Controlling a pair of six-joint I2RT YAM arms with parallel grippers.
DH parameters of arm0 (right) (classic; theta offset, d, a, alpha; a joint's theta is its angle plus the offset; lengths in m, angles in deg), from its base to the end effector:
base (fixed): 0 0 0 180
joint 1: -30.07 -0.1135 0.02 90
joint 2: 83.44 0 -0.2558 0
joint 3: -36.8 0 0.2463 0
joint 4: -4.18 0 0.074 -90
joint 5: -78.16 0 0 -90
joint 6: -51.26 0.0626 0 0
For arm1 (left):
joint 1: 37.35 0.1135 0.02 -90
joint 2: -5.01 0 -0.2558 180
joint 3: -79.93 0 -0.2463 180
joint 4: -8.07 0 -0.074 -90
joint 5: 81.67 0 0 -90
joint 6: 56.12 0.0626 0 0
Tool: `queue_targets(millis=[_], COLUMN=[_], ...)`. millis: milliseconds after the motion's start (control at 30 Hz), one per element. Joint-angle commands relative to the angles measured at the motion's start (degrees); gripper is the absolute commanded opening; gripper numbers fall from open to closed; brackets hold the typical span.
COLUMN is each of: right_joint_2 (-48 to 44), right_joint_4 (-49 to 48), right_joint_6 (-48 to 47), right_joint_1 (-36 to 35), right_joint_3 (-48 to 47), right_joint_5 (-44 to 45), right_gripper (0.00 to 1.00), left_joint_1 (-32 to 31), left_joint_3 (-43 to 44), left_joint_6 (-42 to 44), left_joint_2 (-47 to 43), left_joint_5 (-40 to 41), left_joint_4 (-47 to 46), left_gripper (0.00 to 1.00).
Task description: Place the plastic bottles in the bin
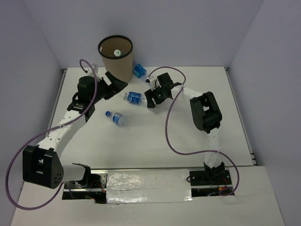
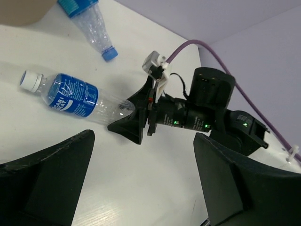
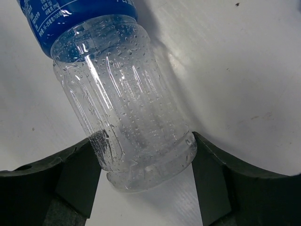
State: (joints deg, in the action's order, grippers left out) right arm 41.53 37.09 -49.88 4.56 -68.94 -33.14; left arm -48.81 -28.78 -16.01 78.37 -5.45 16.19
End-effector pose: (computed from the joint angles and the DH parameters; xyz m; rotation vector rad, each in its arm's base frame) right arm 0.4238 0.2274 0.1375 -0.9295 2.2988 0.5678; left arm 0.3161 -0.0793 0.3258 -0.4303 1.7998 -0.9768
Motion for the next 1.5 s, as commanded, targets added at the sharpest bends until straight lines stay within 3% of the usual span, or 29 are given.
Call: queue_targets(millis=[0,167,433,667,1067,1300,1467], right_joint_2=[-4.37,-9.82,-24.93,-38.29,-42.78,-44.55,-43.85], right_joint_4=[0.00,-0.79,-9.22,-15.29,-18.89,-27.76,-26.72], right_joint_6=[-1.60,-1.26,4.97,11.83,20.00,26.77,26.17], right_joint_1=[-0.67,-0.94,3.53,5.22,5.22,10.65,11.63], right_joint_3=[1.98,7.95,18.50,25.97,30.99,34.33,33.80], right_joint_5=[-4.00,-6.38,-11.11,-15.52,-22.82,-24.75,-25.72], right_gripper=[0.36,0.21,0.11,0.08,0.08,0.07,0.07], left_joint_1=[-0.40,-0.40,-2.68,-6.46,-12.26,-12.97,-12.97], left_joint_3=[-1.02,-3.39,-9.55,-11.40,-7.00,-11.65,-12.81], left_joint_6=[-1.79,-2.58,-8.55,-14.36,-19.19,-17.88,-13.57], left_joint_2=[-0.41,-1.29,-2.70,1.16,8.73,2.59,-1.55], left_joint_5=[-1.16,-0.64,1.56,0.60,1.48,3.58,3.85], left_joint_4=[-2.90,-4.39,-9.40,-20.82,-34.09,-36.03,-35.77], left_gripper=[1.00,0.99,0.99,0.99,0.99,0.98,0.99])
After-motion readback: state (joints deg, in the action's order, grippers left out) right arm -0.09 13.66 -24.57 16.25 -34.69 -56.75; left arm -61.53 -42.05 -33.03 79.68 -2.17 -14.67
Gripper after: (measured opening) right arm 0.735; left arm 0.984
